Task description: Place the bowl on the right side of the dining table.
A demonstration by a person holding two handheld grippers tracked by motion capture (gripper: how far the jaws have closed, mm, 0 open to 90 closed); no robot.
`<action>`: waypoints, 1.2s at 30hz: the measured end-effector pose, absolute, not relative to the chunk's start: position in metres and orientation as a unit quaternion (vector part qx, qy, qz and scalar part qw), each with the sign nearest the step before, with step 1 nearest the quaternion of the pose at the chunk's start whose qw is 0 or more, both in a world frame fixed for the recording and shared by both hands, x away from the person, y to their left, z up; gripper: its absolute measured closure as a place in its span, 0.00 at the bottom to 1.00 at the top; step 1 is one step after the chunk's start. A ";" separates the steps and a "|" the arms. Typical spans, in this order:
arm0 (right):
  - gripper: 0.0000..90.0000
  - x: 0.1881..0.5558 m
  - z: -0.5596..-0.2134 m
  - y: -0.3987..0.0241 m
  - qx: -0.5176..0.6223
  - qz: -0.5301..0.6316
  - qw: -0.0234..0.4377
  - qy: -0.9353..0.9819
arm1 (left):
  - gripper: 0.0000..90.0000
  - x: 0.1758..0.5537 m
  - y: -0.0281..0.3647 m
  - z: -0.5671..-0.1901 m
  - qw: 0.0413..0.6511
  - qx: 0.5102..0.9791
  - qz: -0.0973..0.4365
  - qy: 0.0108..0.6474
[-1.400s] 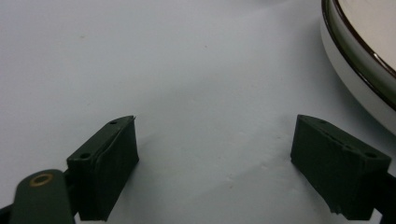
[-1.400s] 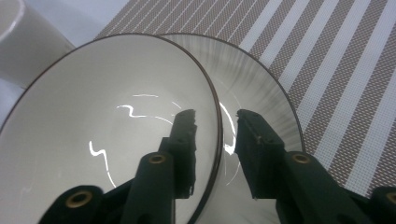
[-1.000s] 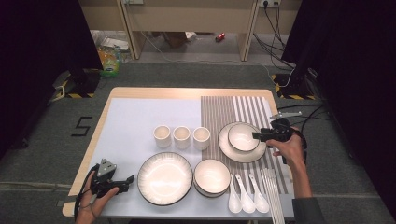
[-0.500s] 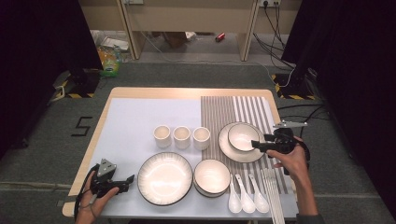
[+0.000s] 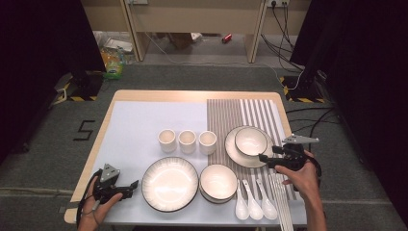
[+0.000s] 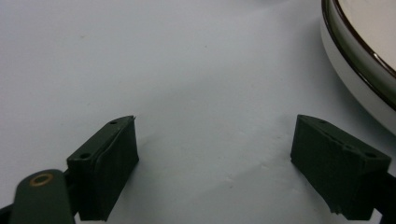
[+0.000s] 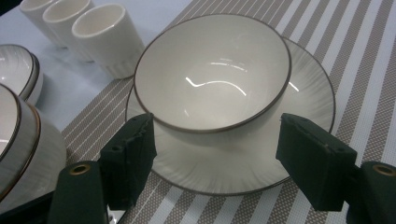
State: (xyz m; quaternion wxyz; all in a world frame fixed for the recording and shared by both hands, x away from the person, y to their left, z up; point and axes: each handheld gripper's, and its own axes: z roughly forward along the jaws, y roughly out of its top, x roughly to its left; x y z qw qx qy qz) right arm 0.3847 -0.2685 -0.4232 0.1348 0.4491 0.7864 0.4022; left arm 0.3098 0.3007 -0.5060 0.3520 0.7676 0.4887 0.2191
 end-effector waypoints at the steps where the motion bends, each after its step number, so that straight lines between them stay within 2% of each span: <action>1: 0.32 0.383 -0.424 -0.268 0.447 0.402 0.133 0.788 | 0.15 0.310 0.301 -0.506 0.352 0.768 0.219 0.489; 36: 0.34 0.349 -0.439 -0.275 0.449 0.408 0.124 0.785 | 0.15 0.309 0.301 -0.506 0.351 0.768 0.220 0.488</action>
